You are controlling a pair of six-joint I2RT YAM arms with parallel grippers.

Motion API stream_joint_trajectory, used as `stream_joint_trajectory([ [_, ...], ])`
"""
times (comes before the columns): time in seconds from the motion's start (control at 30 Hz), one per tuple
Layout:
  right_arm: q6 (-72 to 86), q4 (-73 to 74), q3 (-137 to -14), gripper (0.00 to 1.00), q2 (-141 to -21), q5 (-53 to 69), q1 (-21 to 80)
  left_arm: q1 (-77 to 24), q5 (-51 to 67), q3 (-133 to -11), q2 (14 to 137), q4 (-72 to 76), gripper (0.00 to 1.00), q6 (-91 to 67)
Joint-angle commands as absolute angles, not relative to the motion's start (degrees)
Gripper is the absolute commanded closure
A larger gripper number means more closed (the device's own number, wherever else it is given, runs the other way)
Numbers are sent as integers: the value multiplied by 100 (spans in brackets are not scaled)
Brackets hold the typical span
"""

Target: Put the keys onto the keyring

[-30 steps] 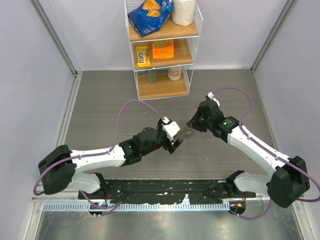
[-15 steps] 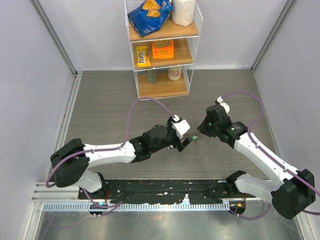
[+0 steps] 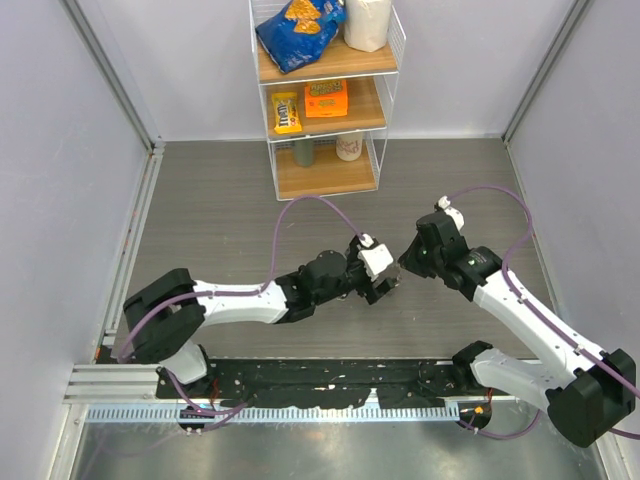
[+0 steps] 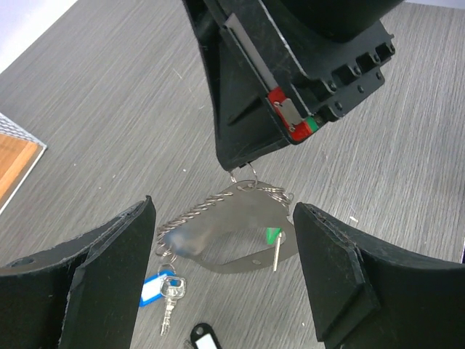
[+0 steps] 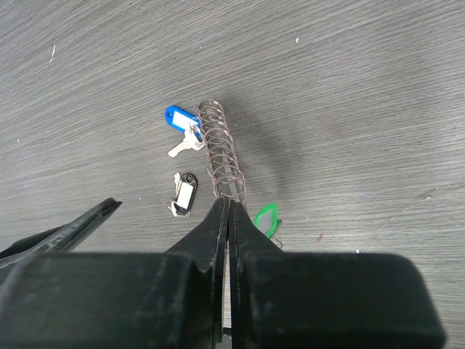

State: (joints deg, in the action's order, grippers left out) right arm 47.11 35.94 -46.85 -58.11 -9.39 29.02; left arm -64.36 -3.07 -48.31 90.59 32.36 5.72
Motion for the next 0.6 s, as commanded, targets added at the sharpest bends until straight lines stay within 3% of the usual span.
stream_joint_trajectory([
  [0.0, 4825, 3586, -4852, 95, -5704, -1090, 2883, -6521, -185, -4949, 9281, 4095, 18, 756],
  [0.2, 4816, 3533, -4834, 95, -5783, -985, 2892, -6530, -88, -4790, 9466, 4649, 20, 800],
  [0.57, 4843, 3401, -4764, 95, -5792, -844, 2883, -6530, -114, -4895, 9799, 4922, 35, 809],
])
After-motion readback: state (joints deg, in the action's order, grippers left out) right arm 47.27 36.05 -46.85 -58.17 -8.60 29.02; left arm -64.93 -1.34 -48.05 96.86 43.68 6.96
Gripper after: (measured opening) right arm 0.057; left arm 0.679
